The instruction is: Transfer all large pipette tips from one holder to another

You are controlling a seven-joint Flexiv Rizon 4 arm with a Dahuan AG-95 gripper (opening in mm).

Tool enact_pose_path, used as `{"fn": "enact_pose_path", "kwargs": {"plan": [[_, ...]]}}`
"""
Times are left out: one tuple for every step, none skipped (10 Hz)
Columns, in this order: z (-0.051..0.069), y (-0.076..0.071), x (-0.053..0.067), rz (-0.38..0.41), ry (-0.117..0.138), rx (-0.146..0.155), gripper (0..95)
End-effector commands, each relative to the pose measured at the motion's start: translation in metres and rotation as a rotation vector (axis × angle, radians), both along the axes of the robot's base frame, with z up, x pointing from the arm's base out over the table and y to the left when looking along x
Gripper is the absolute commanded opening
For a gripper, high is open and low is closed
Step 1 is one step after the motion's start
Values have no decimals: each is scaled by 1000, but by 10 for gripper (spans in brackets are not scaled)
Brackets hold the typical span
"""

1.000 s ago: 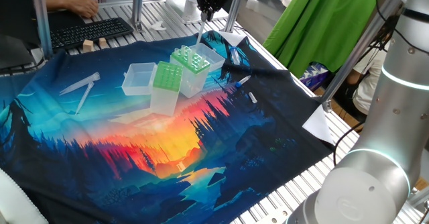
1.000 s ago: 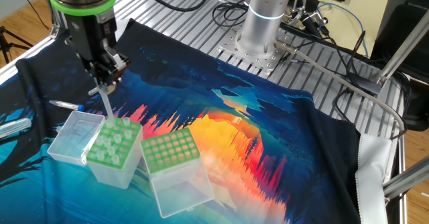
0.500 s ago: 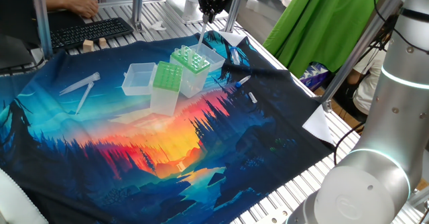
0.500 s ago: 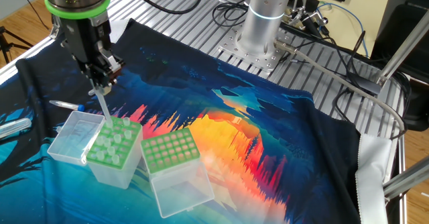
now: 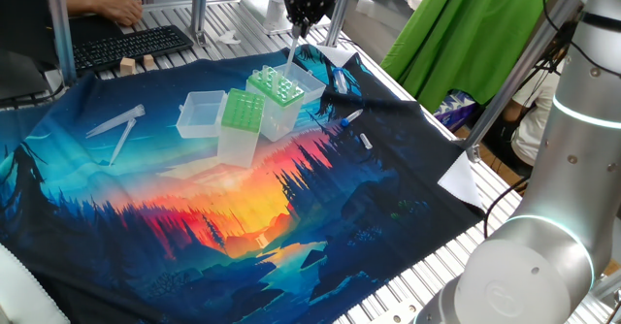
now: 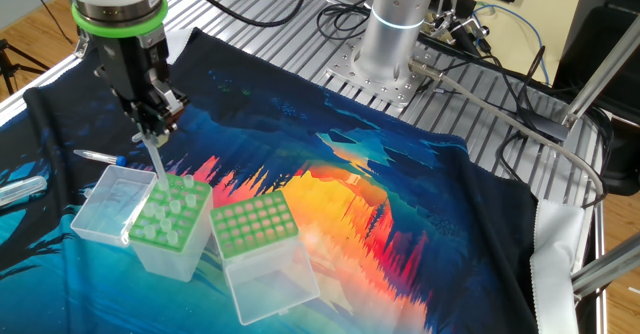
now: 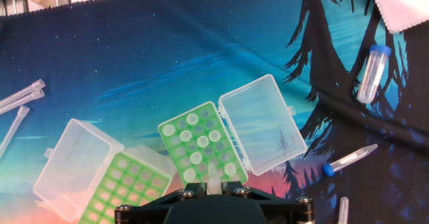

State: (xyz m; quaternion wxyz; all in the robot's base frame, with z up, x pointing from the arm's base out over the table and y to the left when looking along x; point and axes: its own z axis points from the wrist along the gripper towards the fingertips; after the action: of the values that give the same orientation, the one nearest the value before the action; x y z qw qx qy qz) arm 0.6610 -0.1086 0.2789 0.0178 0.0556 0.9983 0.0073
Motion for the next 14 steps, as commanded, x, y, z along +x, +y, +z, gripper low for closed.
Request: {"fn": "enact_pose_path", "kwargs": {"plan": [[-3,1,1,-2,0,-2,0],[-4,1,2,-2,0,-3,0],[-8,1,2,-2,-3,-4,0],[-10,0,2,0,-5,-4,0],[-11,-1,2,1,-5,-3,0],[-11,-1,2,1,-5,-2,0],[-10,-1,2,2,-7,-3,0],[-9,-3,2,4,-6,-2,0],[-6,-4,2,5,-4,0,0],[-6,-5,1,4,-5,-1,0],[-6,-4,1,4,-5,-1,0],[-6,-4,1,1,-5,0,0],[-6,-4,0,-1,-6,0,0],[-6,-3,0,-4,-6,1,0]]}}
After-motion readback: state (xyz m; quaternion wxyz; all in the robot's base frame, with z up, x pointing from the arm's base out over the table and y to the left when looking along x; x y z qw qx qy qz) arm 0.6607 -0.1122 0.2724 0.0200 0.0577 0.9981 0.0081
